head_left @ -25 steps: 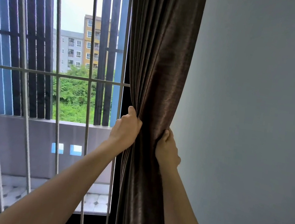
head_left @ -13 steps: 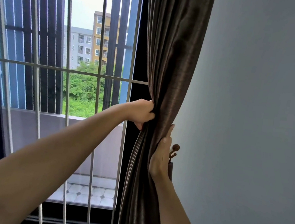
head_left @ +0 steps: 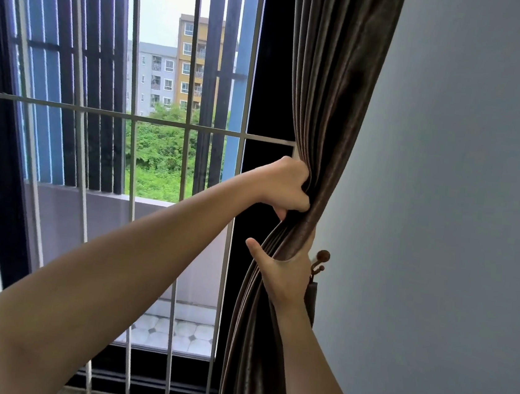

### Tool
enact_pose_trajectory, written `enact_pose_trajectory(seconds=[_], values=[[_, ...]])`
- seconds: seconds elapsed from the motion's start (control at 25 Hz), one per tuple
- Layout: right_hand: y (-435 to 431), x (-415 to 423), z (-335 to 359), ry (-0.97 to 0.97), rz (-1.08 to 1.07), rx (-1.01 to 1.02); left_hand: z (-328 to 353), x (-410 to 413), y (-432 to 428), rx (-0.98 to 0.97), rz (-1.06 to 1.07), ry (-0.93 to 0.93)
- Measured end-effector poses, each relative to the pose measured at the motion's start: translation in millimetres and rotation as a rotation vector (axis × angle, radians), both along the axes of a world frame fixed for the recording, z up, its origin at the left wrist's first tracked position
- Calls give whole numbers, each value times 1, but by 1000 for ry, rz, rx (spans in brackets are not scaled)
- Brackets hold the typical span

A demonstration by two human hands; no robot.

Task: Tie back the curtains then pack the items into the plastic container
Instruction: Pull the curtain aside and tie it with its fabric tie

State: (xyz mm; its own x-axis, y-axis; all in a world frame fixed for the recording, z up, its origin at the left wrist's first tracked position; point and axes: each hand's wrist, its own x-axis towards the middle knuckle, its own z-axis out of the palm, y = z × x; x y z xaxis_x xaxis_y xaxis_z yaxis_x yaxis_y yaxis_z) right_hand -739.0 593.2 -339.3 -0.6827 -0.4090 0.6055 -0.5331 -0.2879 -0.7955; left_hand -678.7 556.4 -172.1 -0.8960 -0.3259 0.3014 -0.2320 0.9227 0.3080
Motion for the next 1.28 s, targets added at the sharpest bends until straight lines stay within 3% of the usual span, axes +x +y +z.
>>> enact_pose_trajectory(seconds=[0.28,0.36,0.44,0.52,0.6,0.8,1.04,1.16,1.28], values=[[4,-4,-3,-59,-77,66,-8,3,6,144,-1,56],[21,-18,-4,-17,-64,103,-19,9,-6,390,-60,123],[42,-39,-1,3,-60,107,-37,9,-18,787,-178,254],[62,-60,1,-8,-71,83,-68,-3,-28,1031,-147,427],[80,-82,2,-27,-100,65,-110,-24,-32,1015,33,475],[118,-125,10,-20,-116,83,-206,-71,-29,753,184,172],[133,-162,14,20,-85,96,-238,-126,-11,495,350,19],[128,-177,14,20,-56,125,-252,-141,-16,500,313,26],[114,-181,10,8,-5,140,-261,-128,-28,803,223,94]])
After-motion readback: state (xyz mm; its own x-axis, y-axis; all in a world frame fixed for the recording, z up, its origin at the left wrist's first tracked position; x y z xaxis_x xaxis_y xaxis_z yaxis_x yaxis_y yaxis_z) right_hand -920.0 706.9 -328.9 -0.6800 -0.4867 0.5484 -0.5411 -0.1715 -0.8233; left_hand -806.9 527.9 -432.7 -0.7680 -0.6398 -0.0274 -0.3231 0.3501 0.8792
